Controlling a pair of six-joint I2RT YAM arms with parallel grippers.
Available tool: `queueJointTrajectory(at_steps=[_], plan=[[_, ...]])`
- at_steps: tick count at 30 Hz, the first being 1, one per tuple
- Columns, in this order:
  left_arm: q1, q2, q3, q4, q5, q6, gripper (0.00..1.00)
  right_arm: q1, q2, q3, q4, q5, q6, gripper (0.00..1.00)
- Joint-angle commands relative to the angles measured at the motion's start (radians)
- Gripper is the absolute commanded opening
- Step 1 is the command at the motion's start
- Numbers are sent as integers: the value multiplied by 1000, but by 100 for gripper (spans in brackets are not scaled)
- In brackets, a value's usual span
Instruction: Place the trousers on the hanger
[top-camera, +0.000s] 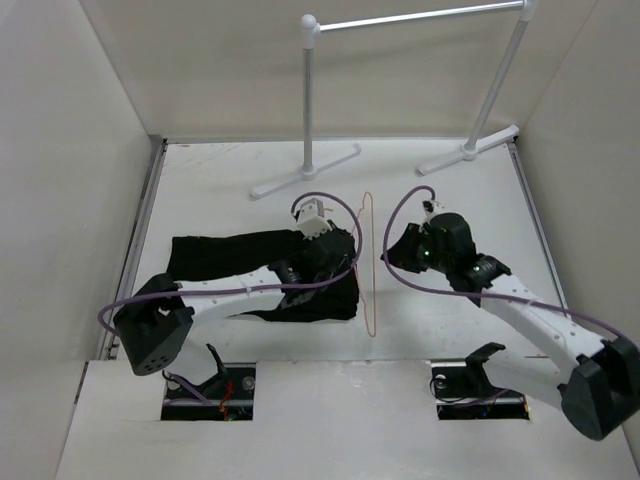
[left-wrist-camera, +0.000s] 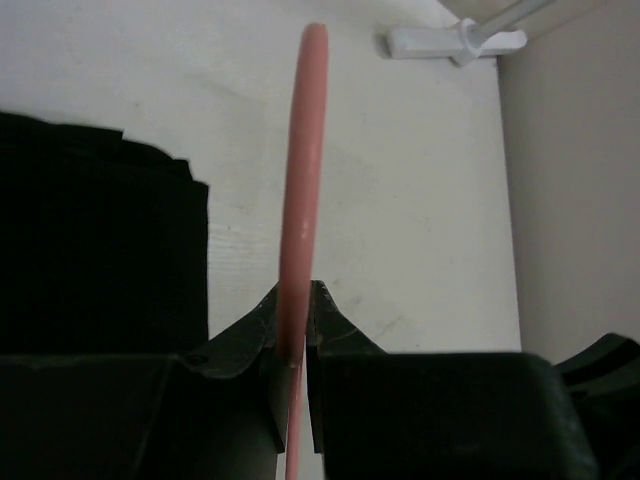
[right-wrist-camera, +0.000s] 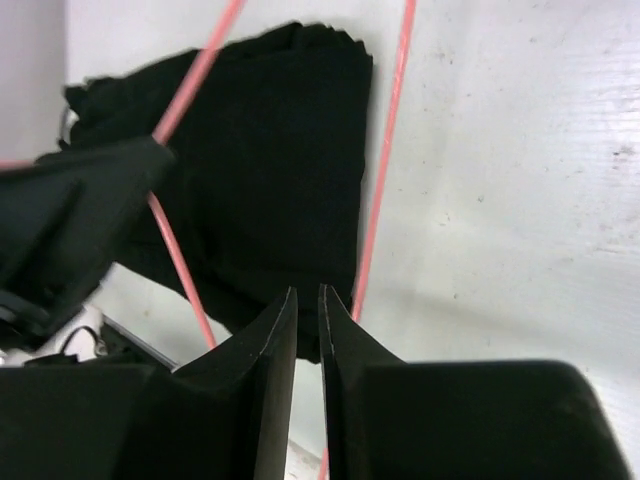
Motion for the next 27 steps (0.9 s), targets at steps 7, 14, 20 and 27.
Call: queueJointTrajectory(at_steps=[7,14,20,27], plan=[[-38,-7,-160,145,-89,-168,0,72,302,123,196,-20,-5,29],[-16,30,-189,168,-83,-171,0,120,457,88,316,8,20,50],[5,53,-214,161,-68,-168,0,137,554,91,331,38,23,59],[10,57,-237,157,-66,-167,0,152,612,51,428,2,79,59]])
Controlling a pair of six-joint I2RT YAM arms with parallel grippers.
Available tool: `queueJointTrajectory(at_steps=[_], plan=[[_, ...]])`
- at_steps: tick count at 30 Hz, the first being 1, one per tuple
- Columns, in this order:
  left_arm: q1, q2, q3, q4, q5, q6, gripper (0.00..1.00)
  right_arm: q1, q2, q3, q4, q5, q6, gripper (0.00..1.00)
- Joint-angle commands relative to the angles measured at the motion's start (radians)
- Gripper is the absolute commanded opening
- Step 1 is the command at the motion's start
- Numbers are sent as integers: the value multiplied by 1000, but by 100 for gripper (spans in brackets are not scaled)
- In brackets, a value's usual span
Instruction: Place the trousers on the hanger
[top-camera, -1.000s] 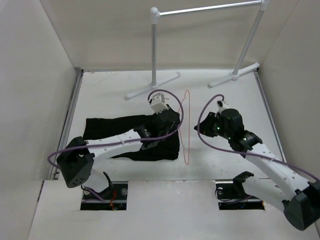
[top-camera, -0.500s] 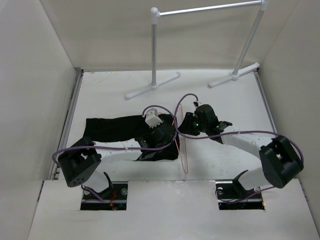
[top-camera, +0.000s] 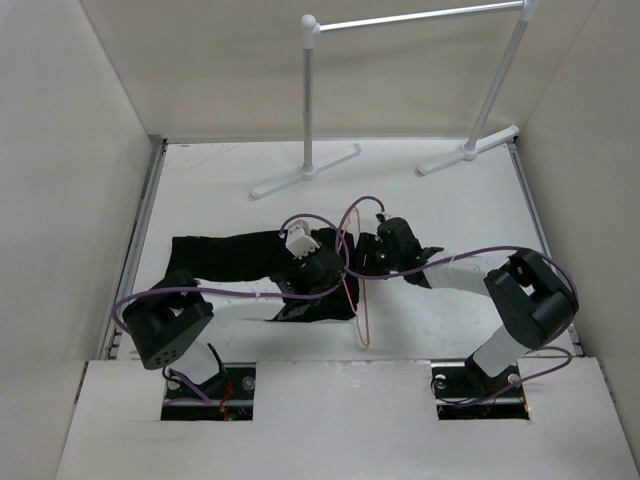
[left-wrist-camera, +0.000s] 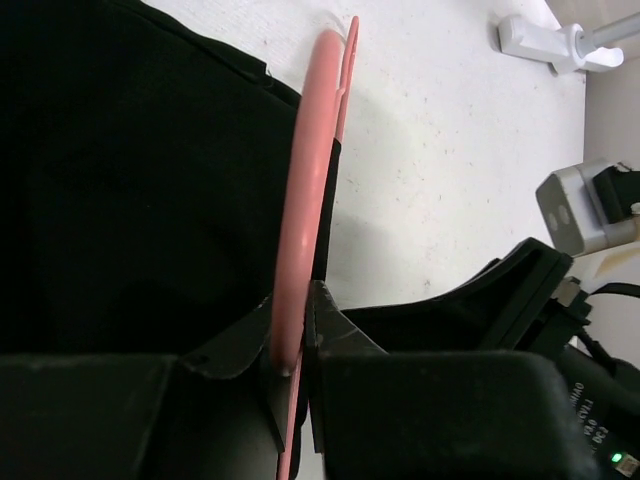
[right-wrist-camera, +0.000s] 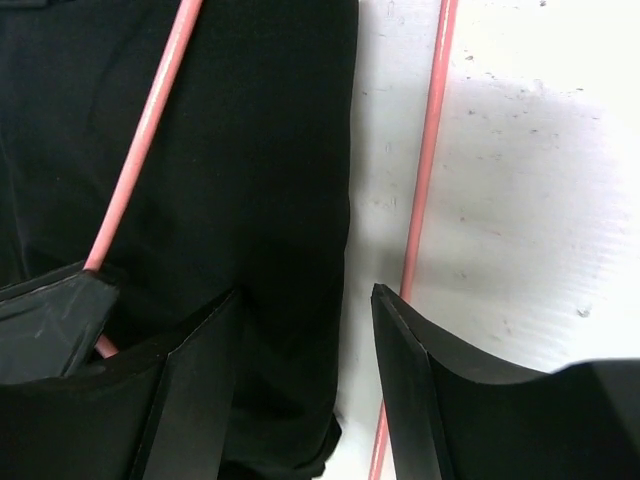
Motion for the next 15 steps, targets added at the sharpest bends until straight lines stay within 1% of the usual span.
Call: queueJointTrajectory(at_steps=[1,5,6,7,8,9,10,11,13,15], plan=[[2,-2,-18,18,-15,-2,0,18,27,-24,132,-33,49,59],[11,-5,-18,1,-15,0,0,15,77,-41,202,-93,101,56],[14,-5,-21,-1,-13,1,0,15,85,-44,215,-100,110,52],[17,-7,-24,-4,-13,1,0,15,86,-45,222,-108,116,43],[19,-11,-27,-5,-12,1,0,15,85,-47,228,-113,119,36],[22,-17,-30,-10,-12,1,0,12,74,-53,241,-117,127,26],[25,-24,-35,-16,-12,3,0,4,61,-56,248,-117,136,18],[29,-31,-39,-22,-12,3,0,-9,38,-61,248,-117,141,13],[42,-56,-50,-36,-12,6,0,-32,-17,-68,239,-111,148,9],[57,-85,-61,-57,-13,10,0,-54,-76,-78,216,-105,148,9]])
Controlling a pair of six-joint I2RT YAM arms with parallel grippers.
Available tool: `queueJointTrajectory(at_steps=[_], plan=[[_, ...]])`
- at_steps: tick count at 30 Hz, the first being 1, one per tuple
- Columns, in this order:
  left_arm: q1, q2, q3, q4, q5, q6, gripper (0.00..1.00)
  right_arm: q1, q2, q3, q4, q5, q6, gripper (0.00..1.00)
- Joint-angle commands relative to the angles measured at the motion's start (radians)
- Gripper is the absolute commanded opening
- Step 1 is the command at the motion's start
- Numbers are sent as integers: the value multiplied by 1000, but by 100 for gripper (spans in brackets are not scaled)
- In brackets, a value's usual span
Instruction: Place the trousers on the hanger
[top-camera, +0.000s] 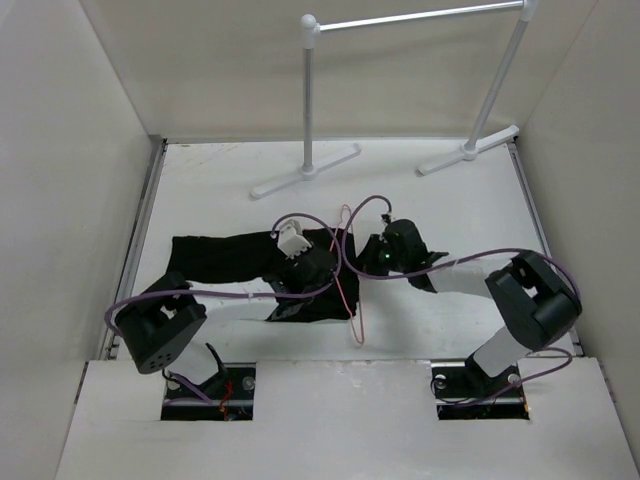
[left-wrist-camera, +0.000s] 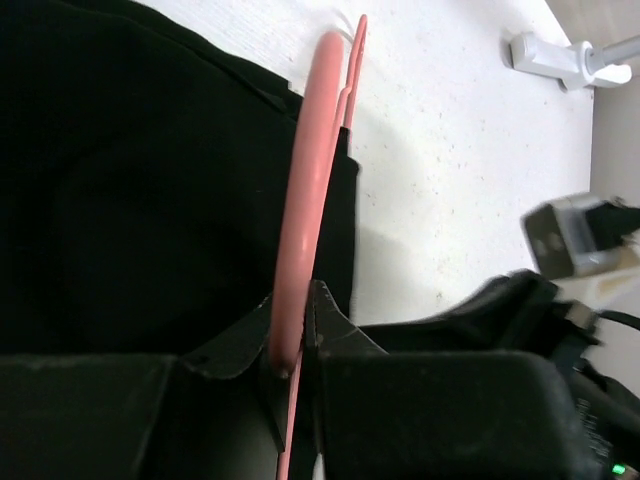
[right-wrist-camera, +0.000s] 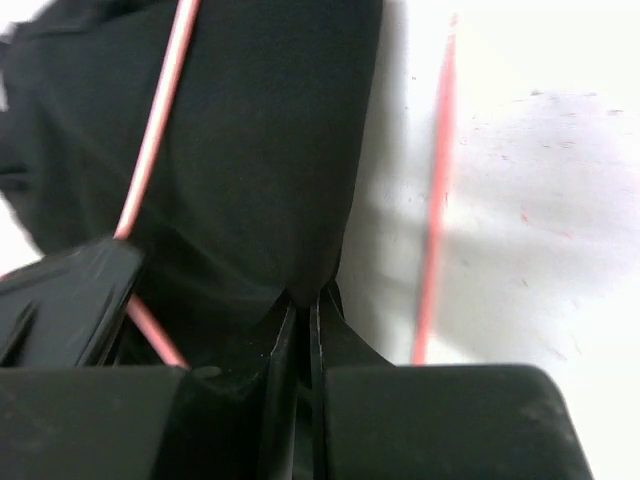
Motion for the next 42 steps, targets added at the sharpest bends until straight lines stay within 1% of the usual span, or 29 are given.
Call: queueJointTrajectory(at_steps=[1,7,10,14,17,20,24,30,35,36,37,38,39,40,41,42], plan=[[31,-76,-35,-75,-21,17,0,-45,-130,-13,18,-2,21,8],[74,-169,-85,-150,-7,75,0,-151,-322,-35,-103,-4,6,7],[100,-247,-114,-215,-5,96,0,-212,-378,-38,-186,4,-33,7],[157,-338,-138,-297,4,149,0,-289,-417,-56,-249,47,-53,7],[203,-390,-139,-330,28,190,0,-309,-408,-55,-266,57,-59,8],[223,-400,-109,-331,57,218,0,-305,-373,-37,-270,70,-65,9],[198,-377,-33,-331,64,270,0,-305,-323,-23,-278,93,-70,9],[110,-300,68,-316,70,333,1,-299,-219,52,-281,111,-102,9],[83,-231,122,-304,70,379,1,-285,-201,85,-287,131,-106,12],[83,-223,129,-299,71,388,1,-283,-199,86,-287,133,-108,14],[83,-216,139,-296,74,400,1,-283,-195,92,-289,130,-111,20],[82,-211,145,-296,76,412,1,-280,-193,98,-295,130,-116,30],[83,-203,158,-302,73,425,1,-280,-199,103,-307,137,-120,44],[83,-199,172,-310,68,434,1,-280,-216,109,-325,149,-125,56],[85,-199,184,-319,67,440,1,-280,-239,112,-344,165,-134,64],[85,-200,204,-334,65,443,1,-280,-269,117,-362,171,-151,69]])
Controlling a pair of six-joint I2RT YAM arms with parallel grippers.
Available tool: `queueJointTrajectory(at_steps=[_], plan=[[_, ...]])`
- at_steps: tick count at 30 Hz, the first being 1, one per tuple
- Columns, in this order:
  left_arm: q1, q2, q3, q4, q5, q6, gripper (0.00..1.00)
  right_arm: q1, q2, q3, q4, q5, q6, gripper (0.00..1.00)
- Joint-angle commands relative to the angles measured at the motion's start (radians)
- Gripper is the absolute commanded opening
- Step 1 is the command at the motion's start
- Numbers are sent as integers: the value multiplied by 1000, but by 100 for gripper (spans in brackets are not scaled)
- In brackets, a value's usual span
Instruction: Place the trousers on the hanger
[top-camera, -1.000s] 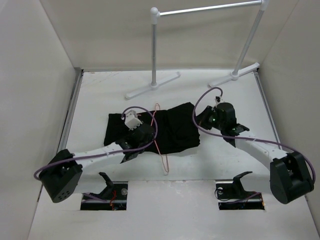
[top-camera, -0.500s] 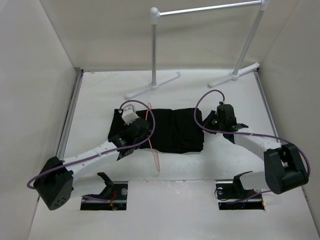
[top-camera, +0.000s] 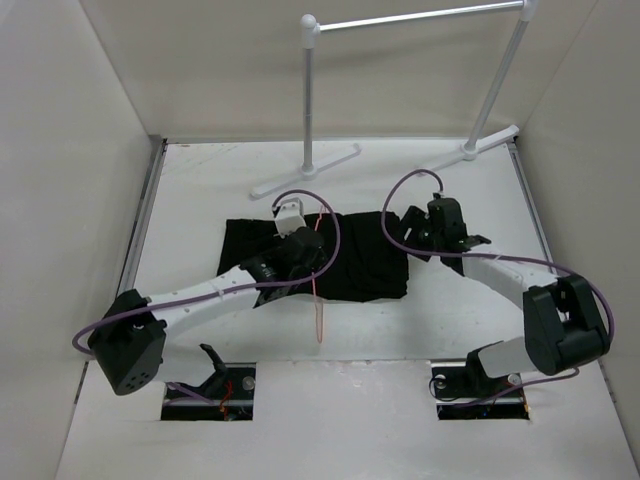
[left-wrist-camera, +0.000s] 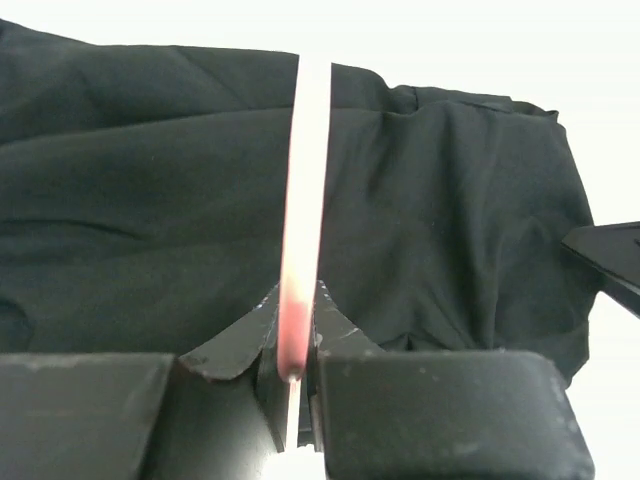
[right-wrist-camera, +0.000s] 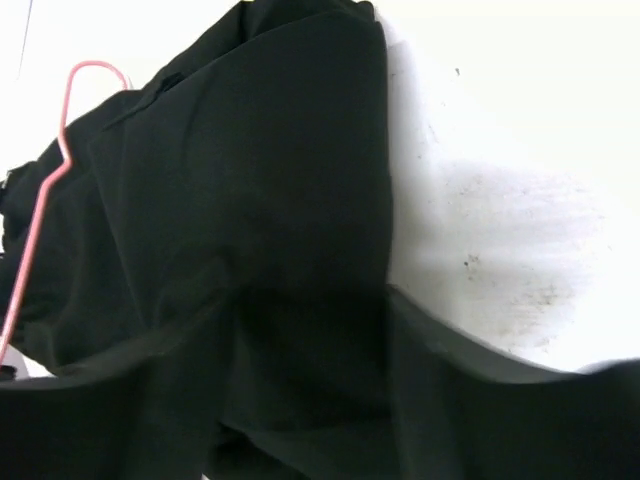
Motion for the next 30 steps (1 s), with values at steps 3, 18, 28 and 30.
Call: queueJointTrajectory(at_steps=[3,18,28,30], plan=[[-8,-20,160,-44,-14,49,1,29,-174,64,-108,53,-97,74],[-28,12,535,-213,15,110,0,380,-514,209,-224,-2,-41,56],[-34,115,813,-291,104,135,0,457,-388,332,-86,-2,-43,64],[-40,127,839,-291,110,137,1,457,-364,340,-66,-7,-46,64]])
